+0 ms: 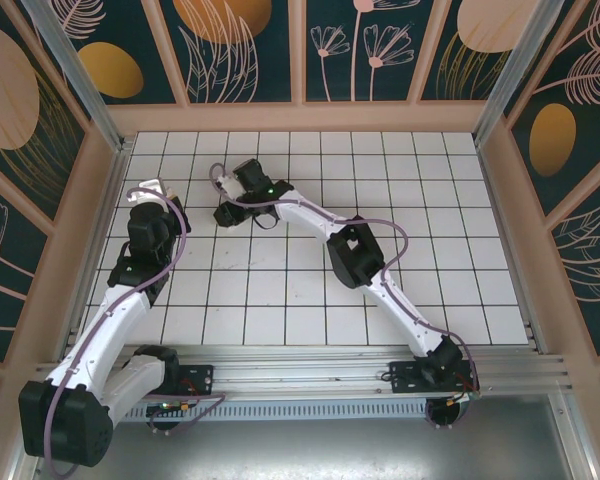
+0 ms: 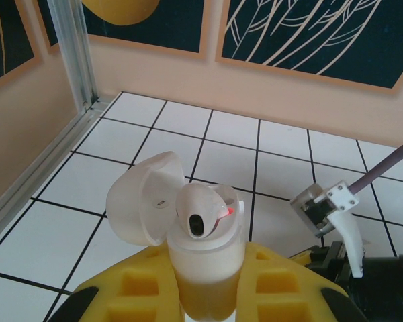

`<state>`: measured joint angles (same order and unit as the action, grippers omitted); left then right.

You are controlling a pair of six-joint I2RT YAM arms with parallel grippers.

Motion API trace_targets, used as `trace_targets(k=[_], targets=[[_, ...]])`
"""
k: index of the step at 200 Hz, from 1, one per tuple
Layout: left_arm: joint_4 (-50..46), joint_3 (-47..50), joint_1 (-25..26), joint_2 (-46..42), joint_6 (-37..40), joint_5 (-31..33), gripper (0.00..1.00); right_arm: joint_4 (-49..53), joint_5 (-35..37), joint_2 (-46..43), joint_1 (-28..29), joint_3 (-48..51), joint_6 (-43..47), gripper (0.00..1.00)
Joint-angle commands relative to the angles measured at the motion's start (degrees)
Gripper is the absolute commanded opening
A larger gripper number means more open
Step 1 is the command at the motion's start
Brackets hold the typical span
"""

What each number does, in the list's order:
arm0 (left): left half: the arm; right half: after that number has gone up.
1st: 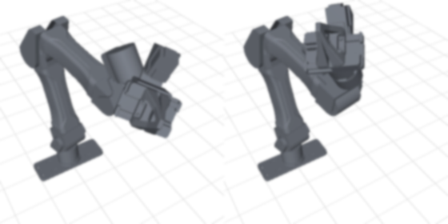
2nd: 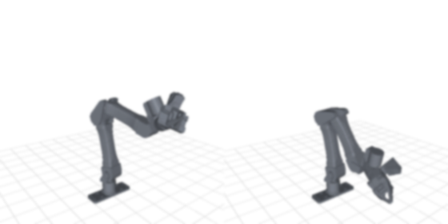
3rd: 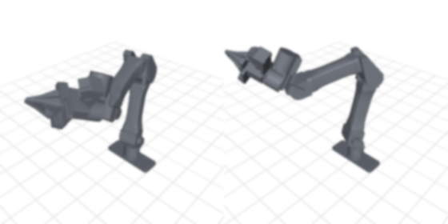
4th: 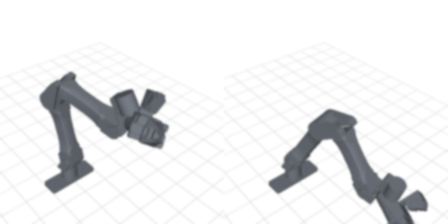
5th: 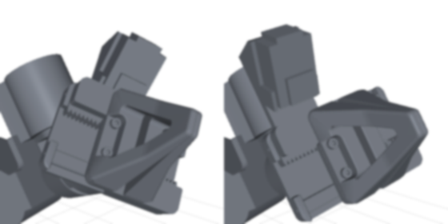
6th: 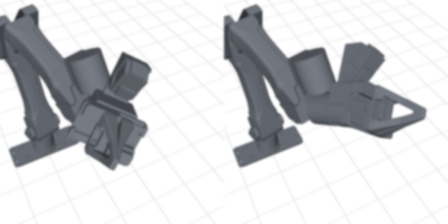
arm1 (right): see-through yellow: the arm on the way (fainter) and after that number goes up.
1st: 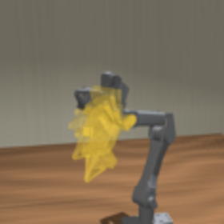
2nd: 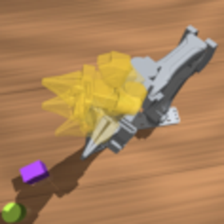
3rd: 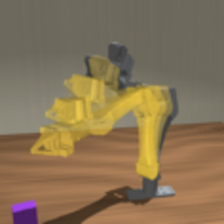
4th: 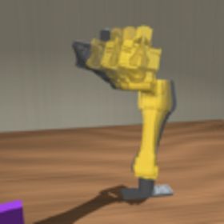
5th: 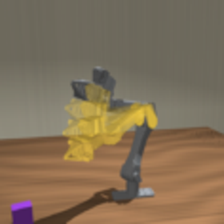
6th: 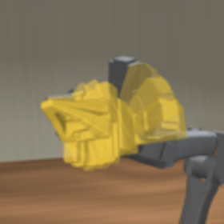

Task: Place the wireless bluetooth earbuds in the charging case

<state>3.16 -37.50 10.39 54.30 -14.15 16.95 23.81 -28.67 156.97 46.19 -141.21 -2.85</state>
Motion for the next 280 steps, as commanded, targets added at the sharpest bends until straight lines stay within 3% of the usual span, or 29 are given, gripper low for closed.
trace_targets(k=[1,187,280], targets=[[0.01,0.1,-0.29,-0.93,0.83,-0.64,0.0,3.54,-1.24,1.19,0.52,1.2,1.6,0.33],[-3.84,0.21,-0.26,-5.15,0.71,-1.92,0.0,16.08,16.6,-5.48,2.85,6.82,11.7,0.35],[-3.86,1.09,-0.3,-5.33,0.28,-3.47,0.0,15.04,12.37,-7.04,1.24,6.75,6.9,0.12]])
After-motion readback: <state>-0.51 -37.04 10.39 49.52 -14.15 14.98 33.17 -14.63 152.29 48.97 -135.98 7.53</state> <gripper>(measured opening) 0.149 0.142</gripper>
